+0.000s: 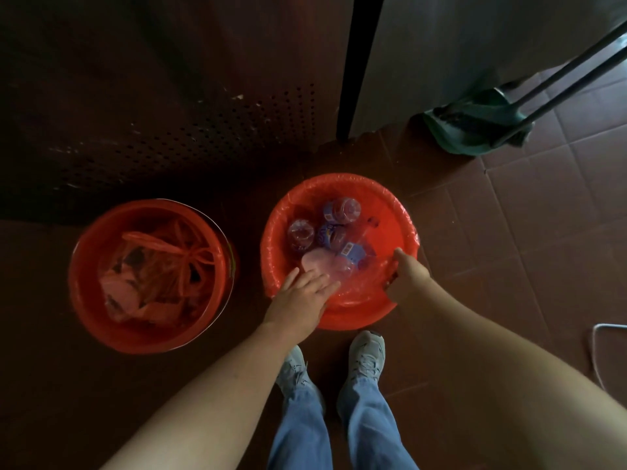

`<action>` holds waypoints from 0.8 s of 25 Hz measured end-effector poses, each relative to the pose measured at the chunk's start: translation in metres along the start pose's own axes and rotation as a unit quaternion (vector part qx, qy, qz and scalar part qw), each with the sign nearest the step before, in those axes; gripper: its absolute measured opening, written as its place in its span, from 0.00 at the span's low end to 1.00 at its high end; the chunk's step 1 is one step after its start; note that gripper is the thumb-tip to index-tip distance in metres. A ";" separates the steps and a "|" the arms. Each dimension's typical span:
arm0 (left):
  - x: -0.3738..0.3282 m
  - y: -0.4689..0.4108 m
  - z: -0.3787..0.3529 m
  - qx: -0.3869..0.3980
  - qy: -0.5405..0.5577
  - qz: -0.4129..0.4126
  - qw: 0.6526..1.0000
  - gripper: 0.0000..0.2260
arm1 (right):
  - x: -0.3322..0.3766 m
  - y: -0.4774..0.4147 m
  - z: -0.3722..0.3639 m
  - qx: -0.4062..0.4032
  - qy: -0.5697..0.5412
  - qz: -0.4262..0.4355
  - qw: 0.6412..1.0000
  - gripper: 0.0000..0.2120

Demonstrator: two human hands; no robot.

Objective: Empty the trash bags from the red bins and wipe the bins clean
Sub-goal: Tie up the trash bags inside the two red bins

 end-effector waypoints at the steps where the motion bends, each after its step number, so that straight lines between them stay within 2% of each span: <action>1: 0.000 0.001 0.000 -0.004 -0.004 -0.001 1.000 0.23 | 0.004 0.001 0.000 -0.012 0.024 0.013 1.000 0.08; 2: 0.001 0.003 0.001 -0.009 -0.008 0.003 1.000 0.23 | 0.008 0.003 0.000 -0.027 0.052 0.038 0.998 0.08; 4: 0.003 0.008 0.004 -0.008 -0.013 0.023 1.000 0.25 | 0.018 0.010 -0.004 -0.078 0.154 0.168 0.971 0.09; 6: 0.007 0.014 0.009 0.001 -0.016 0.045 0.999 0.29 | 0.019 0.028 -0.016 -0.103 0.295 0.317 0.896 0.09; 8: 0.011 0.020 0.014 0.007 -0.023 0.061 0.998 0.32 | 0.006 0.044 -0.030 -0.079 0.366 0.383 0.844 0.10; 10: 0.017 0.024 0.020 0.012 -0.030 0.066 0.997 0.35 | -0.015 0.046 -0.046 -0.046 0.460 0.398 0.792 0.10; 13: 0.028 0.030 0.024 0.021 -0.026 0.084 0.996 0.39 | -0.052 0.034 -0.060 -0.057 0.688 0.344 0.637 0.10; 14: 0.032 0.032 0.024 0.024 -0.023 0.094 0.995 0.38 | -0.058 0.029 -0.059 -0.071 0.733 0.324 0.594 0.11; 15: 0.035 0.033 0.024 0.024 -0.021 0.104 0.994 0.37 | -0.059 0.025 -0.057 -0.084 0.759 0.312 0.566 0.13; 16: 0.039 0.035 0.023 0.020 -0.020 0.115 0.993 0.36 | -0.057 0.024 -0.054 -0.096 0.757 0.308 0.569 0.15; 18: 0.046 0.037 0.023 0.003 -0.025 0.131 0.991 0.32 | -0.044 0.026 -0.048 -0.121 0.696 0.318 0.632 0.21; 20: 0.056 0.038 0.019 -0.017 -0.032 0.143 0.989 0.29 | -0.026 0.026 -0.045 -0.168 0.631 0.361 0.666 0.27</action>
Point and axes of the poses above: each hand's wrist, its own y-axis away from the middle knuckle, its own z-axis out of the back of the hand, x = y × z, the point moved 4 cm from there along -y, towards the middle knuckle, and after that the axes turned 15 degrees about -z, right-handed, at the moved point
